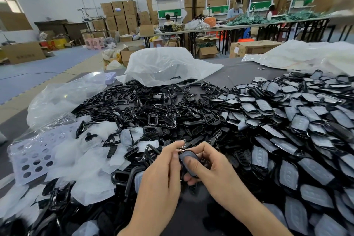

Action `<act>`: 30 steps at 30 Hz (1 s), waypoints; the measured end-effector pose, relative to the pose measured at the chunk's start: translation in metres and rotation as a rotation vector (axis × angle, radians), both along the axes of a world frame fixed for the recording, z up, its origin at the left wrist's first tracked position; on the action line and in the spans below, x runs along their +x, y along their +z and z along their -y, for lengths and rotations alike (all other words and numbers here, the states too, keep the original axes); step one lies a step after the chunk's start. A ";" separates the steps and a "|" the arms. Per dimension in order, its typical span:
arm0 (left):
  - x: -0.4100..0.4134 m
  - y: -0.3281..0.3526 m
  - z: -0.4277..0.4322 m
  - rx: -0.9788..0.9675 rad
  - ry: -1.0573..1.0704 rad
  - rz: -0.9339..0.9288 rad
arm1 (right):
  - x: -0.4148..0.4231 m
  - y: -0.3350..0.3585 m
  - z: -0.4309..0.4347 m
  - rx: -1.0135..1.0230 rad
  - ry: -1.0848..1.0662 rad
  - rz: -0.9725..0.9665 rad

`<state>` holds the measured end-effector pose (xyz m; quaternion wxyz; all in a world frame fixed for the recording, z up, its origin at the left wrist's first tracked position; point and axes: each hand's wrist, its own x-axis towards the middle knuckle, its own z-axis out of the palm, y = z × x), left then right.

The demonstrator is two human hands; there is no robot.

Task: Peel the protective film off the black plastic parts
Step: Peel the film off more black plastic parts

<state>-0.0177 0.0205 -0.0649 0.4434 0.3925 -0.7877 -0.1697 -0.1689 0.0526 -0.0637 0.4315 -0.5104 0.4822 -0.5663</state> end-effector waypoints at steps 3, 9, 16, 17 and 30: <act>-0.001 0.001 -0.003 0.012 0.022 -0.033 | 0.002 0.000 0.000 -0.019 -0.018 0.031; -0.002 0.008 -0.006 -0.096 0.010 0.134 | 0.000 -0.002 0.000 -0.064 -0.068 0.035; -0.007 -0.001 -0.003 0.015 -0.089 -0.043 | 0.000 0.001 0.000 -0.093 -0.093 -0.035; -0.007 -0.003 -0.003 0.084 -0.124 -0.095 | 0.000 0.001 0.000 -0.096 -0.106 -0.056; -0.008 -0.001 0.000 0.118 -0.086 -0.146 | -0.002 0.005 -0.001 -0.117 -0.143 -0.088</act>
